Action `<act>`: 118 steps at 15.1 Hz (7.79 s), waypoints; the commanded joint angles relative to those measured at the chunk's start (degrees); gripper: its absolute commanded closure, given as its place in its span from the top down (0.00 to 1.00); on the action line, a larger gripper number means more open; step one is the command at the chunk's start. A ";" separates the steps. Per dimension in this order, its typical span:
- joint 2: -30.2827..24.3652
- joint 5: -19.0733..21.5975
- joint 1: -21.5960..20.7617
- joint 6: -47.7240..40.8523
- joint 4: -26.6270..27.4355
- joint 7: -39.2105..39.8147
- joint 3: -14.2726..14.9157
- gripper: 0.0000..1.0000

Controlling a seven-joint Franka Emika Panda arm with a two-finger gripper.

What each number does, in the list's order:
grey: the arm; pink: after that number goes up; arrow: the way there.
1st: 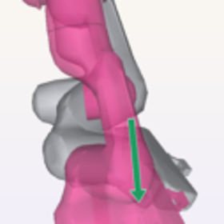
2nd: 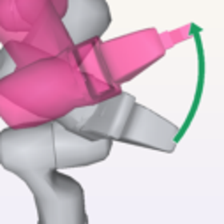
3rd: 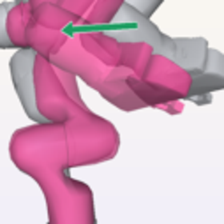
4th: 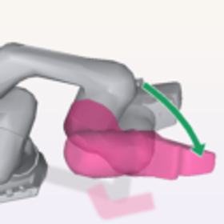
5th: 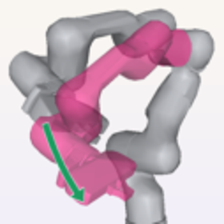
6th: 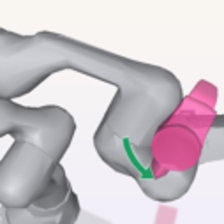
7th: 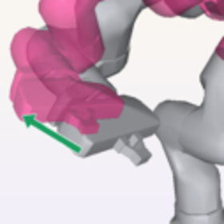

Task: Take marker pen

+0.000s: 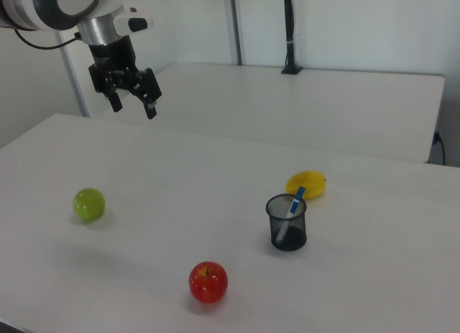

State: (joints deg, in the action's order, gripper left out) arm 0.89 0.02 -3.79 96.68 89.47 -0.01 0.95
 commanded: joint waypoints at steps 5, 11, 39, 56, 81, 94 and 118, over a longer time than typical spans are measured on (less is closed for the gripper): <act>-0.98 1.47 -0.25 2.45 1.41 1.94 3.52 1.00; -0.45 -0.28 -0.16 15.78 3.42 1.85 9.05 1.00; 21.70 -2.74 5.55 57.57 10.46 1.94 17.50 0.78; 24.43 -5.21 5.90 60.65 11.16 1.50 17.50 0.00; 11.23 -3.63 1.59 43.68 9.41 -9.13 -0.32 0.00; 22.13 3.58 -0.60 44.65 9.49 -11.24 -9.38 0.00; 4.51 3.41 -0.08 16.41 9.41 -11.42 -10.00 1.00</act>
State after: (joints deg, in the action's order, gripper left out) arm 12.56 2.41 -4.60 123.83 97.25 -10.64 -9.14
